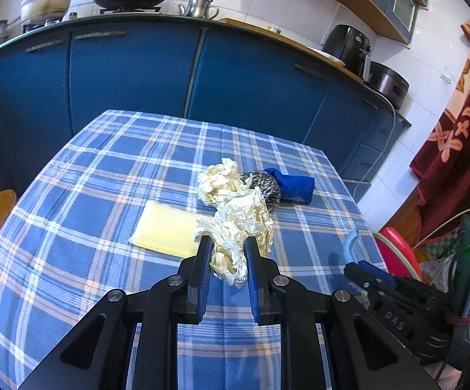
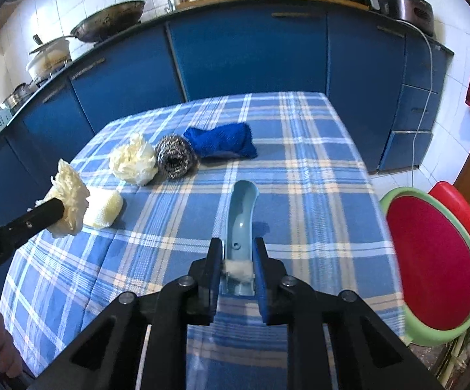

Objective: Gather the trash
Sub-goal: 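Carry the blue handle with the right tool while the left carries the crumpled paper to the bin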

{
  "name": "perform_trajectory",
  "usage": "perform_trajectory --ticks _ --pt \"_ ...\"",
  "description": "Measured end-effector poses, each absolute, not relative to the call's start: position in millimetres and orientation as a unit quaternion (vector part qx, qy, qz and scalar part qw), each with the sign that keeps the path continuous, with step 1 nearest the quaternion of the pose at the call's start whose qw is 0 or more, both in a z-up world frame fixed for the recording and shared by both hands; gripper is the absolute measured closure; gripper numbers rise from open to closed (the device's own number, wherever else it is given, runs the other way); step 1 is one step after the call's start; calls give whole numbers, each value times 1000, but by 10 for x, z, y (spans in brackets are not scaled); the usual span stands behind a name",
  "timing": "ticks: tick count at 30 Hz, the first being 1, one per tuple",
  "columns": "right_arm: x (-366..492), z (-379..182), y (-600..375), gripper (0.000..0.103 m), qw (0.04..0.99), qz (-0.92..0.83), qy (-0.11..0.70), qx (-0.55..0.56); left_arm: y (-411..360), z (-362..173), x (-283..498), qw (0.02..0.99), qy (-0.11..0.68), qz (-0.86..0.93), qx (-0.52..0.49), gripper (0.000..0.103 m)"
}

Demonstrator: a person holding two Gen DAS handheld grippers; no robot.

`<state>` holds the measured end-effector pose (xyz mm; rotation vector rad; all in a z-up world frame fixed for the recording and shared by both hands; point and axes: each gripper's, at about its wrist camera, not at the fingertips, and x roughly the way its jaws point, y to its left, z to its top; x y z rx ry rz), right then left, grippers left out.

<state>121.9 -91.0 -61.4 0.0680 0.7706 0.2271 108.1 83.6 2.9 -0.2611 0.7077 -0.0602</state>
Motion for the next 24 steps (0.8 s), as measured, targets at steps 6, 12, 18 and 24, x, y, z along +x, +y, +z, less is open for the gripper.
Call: perform_trajectory --ticks 6,12,18,24 --pt "1108 -527 -1106 82 926 103 361 39 678 64 1096 929 347 -45 -122 83" --pt "1019 -479 -1348 82 930 94 352 54 449 97 1119 926 351 -74 -114 83" --pt "938 -427 -1612 82 935 77 341 68 171 132 1183 922 356 -105 -105 83" --pt "896 -421 -1920 82 937 48 337 82 -137 155 1249 919 361 -134 -89 83"
